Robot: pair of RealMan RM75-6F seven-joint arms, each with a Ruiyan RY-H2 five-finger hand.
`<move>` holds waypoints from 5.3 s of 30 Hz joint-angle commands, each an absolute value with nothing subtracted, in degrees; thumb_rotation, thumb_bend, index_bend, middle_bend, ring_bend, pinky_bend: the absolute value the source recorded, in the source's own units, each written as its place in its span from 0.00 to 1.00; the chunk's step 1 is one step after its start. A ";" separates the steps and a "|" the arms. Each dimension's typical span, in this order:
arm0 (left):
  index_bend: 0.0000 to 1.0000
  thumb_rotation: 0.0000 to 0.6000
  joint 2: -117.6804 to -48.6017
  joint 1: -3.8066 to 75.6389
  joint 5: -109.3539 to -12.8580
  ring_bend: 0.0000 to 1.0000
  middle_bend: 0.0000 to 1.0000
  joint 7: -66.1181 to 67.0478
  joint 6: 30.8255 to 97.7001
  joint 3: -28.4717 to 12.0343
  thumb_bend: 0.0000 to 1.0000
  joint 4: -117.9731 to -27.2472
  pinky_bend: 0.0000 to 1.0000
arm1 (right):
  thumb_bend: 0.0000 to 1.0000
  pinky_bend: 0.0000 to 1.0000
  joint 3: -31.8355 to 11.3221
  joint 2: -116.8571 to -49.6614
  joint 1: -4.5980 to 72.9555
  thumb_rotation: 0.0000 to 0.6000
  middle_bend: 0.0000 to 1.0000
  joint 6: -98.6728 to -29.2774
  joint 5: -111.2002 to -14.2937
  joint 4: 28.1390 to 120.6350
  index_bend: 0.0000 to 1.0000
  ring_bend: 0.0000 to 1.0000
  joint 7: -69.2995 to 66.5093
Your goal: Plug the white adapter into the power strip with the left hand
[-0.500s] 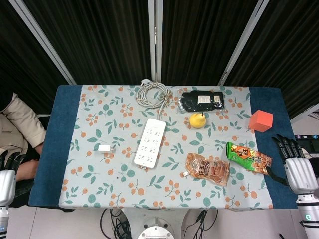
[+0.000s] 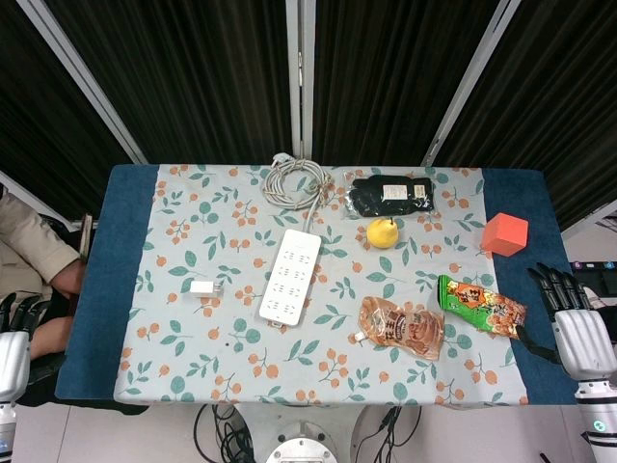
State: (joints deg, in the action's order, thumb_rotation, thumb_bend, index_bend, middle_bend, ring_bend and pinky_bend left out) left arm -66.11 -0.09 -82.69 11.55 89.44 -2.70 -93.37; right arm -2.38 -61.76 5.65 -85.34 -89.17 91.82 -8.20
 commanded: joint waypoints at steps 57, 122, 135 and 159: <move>0.29 1.00 -95.97 71.28 -92.41 0.00 0.26 -27.72 27.38 -8.89 0.56 -53.94 0.00 | 0.33 0.00 -3.22 -60.21 8.83 1.00 0.04 -79.33 -85.19 93.11 0.00 0.00 -10.20; 0.25 1.00 -70.23 40.27 -71.04 0.09 0.21 6.04 59.75 0.02 0.16 -89.99 0.00 | 0.29 0.00 -4.69 -58.96 9.73 1.00 0.04 -80.98 -88.17 91.41 0.00 0.00 -11.80; 0.22 1.00 -76.16 39.57 -70.72 0.05 0.17 9.61 56.45 -0.75 0.16 -80.94 0.00 | 0.28 0.00 -4.34 -59.09 8.77 1.00 0.04 -82.32 -87.91 92.46 0.00 0.00 -11.24; 0.21 1.00 -83.19 44.19 -72.54 0.05 0.17 7.39 49.87 -5.91 0.16 -74.42 0.00 | 0.28 0.00 -3.98 -59.17 7.45 1.00 0.04 -83.37 -87.49 92.42 0.00 0.00 -11.31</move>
State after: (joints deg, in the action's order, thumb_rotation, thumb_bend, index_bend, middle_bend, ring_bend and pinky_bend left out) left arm -82.94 43.78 -72.47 7.11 50.25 -5.59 -74.22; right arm -3.98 -59.17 7.46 -83.36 -87.50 92.44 -11.30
